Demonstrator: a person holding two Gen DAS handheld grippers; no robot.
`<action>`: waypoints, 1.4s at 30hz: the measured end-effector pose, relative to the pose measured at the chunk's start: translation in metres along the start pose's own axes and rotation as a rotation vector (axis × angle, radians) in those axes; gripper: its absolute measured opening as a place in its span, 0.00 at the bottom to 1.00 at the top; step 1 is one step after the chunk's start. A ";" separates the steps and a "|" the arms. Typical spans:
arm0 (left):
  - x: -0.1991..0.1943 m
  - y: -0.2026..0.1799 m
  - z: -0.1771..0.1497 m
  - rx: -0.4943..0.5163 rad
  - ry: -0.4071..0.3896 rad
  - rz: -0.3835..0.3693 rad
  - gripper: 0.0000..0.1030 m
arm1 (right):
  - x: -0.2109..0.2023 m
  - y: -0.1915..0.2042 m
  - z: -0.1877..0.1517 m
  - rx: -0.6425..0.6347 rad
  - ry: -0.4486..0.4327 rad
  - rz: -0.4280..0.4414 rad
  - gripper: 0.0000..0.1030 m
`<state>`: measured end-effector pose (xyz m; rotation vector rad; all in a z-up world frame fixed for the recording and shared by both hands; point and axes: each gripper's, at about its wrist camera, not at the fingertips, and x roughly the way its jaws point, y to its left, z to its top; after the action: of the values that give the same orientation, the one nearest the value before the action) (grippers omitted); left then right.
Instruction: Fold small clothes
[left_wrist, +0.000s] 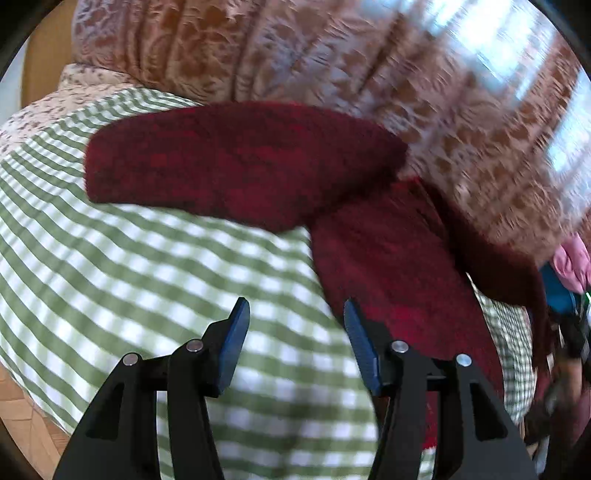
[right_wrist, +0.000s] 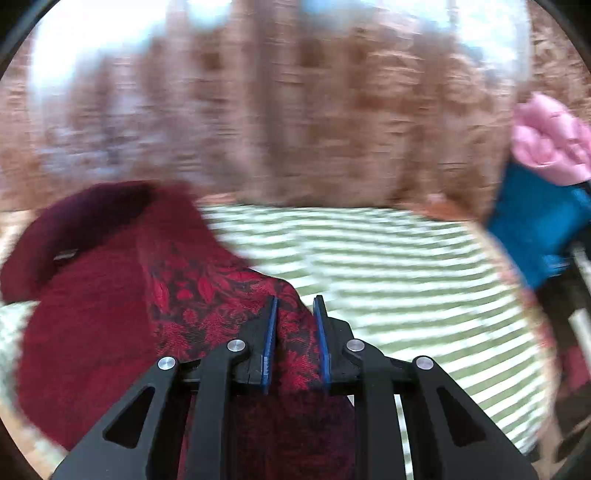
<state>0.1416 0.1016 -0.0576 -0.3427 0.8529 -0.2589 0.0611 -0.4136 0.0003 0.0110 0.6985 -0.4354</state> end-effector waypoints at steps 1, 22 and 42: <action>0.000 -0.004 -0.004 0.006 0.008 -0.015 0.55 | 0.016 -0.016 0.007 0.004 0.001 -0.071 0.18; 0.004 0.000 -0.028 -0.110 0.090 -0.141 0.69 | -0.002 0.020 -0.121 0.168 0.284 0.475 0.73; -0.038 -0.069 -0.057 0.182 0.086 -0.283 0.96 | -0.087 0.112 -0.003 0.167 0.092 0.771 0.16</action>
<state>0.0682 0.0413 -0.0392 -0.2824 0.8572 -0.6139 0.0438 -0.2780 0.0381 0.4459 0.6911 0.2508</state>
